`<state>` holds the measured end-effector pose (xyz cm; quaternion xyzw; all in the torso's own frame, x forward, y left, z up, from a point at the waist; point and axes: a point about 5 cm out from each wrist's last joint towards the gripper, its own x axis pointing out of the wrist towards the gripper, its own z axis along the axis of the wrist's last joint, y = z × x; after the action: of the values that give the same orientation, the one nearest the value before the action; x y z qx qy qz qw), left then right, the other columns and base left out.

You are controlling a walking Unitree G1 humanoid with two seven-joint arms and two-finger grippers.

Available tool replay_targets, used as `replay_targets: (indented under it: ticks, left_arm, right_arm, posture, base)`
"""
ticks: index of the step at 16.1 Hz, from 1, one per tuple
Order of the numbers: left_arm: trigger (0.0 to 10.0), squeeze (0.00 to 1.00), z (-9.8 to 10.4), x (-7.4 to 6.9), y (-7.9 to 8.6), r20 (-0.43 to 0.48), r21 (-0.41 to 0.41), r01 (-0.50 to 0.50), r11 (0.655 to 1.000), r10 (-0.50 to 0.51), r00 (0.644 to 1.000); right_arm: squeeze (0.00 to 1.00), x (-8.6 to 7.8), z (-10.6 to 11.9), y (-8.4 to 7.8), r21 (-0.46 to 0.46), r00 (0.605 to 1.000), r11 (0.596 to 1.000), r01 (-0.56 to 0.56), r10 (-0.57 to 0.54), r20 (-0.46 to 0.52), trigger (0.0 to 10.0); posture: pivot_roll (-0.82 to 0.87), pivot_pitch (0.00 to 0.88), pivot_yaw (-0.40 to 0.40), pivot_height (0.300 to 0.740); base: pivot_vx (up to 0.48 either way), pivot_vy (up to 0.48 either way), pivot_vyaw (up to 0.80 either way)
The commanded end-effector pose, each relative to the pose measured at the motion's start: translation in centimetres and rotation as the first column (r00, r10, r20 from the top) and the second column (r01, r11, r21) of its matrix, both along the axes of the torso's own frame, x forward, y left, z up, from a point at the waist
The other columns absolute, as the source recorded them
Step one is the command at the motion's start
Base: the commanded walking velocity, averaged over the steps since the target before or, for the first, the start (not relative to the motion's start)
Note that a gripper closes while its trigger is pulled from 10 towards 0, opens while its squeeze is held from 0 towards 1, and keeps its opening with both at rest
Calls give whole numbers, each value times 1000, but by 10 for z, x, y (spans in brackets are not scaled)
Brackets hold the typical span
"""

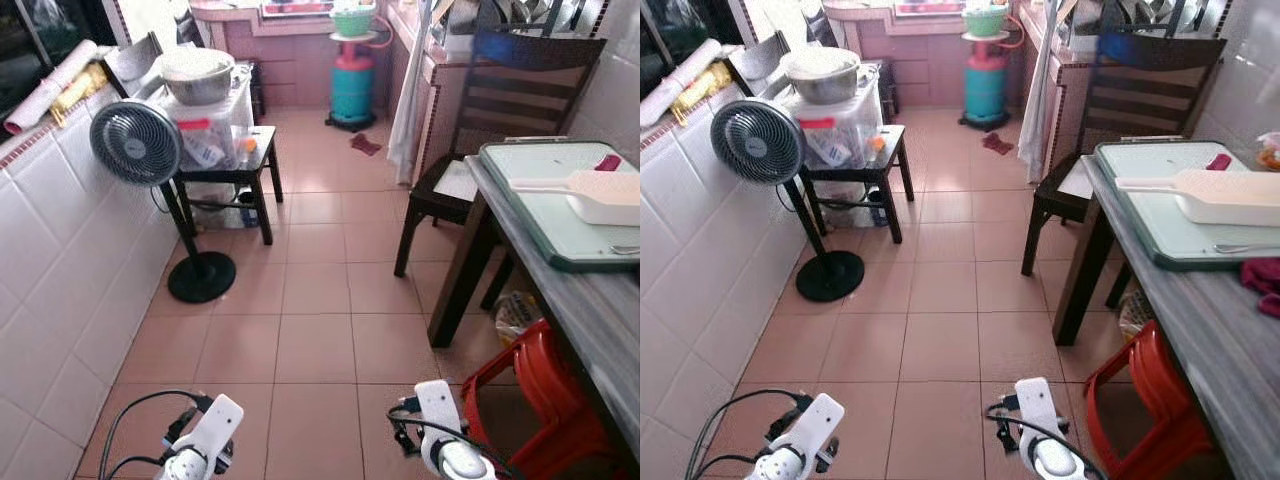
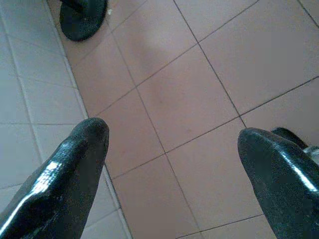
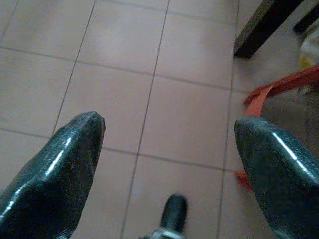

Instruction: Setting the table

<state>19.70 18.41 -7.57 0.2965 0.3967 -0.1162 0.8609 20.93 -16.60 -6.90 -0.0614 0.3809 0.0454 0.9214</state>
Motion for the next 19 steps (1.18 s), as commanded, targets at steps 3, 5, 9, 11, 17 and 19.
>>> replay_targets:
  ticks: [3, 5, 9, 11, 17, 19]
  left_arm:
    - [10000, 0, -1, -3, 2, -18, 22, 25, 999, -25, 1000]
    - [10000, 0, -2, -4, 4, -18, 26, 26, 999, -26, 1000]
    - [10000, 0, -2, -5, 6, -20, 43, 42, 998, -41, 999]
    - [10000, 0, -2, -5, 6, -19, 49, 48, 998, -47, 999]
    - [10000, 0, -1, -3, 6, -15, 59, 53, 997, -52, 999]
    - [10000, 0, -1, -4, 7, -19, 63, 52, 997, -50, 999]
  right_arm:
    - [0, -3, -3, 7, -7, 999, 1000, -29, 28, -40, 10000]
    - [0, -2, -3, 10, -3, 998, 999, -52, 52, -36, 10000]
    - [0, -2, -2, 9, -58, 998, 996, -68, 67, -18, 10000]
    - [0, -1, -1, 10, -24, 998, 998, -59, 59, -6, 10000]
    - [0, -4, -4, 3, -99, 996, 992, -80, 77, -41, 10000]
    - [0, -8, -6, -1, -91, 994, 992, -91, 86, -61, 10000]
  posture:
    - [-43, 0, 71, 740]
    - [-42, 0, 73, 740]
    - [-49, 0, 78, 740]
    - [-51, 0, 79, 740]
    - [-48, 0, 73, 740]
    - [-45, 0, 70, 740]
  base:
    - [0, 439, 0]
    - [0, 480, 0]
    - [0, 480, 0]
    - [0, 480, 0]
    - [0, 480, 0]
    - [0, 480, 0]
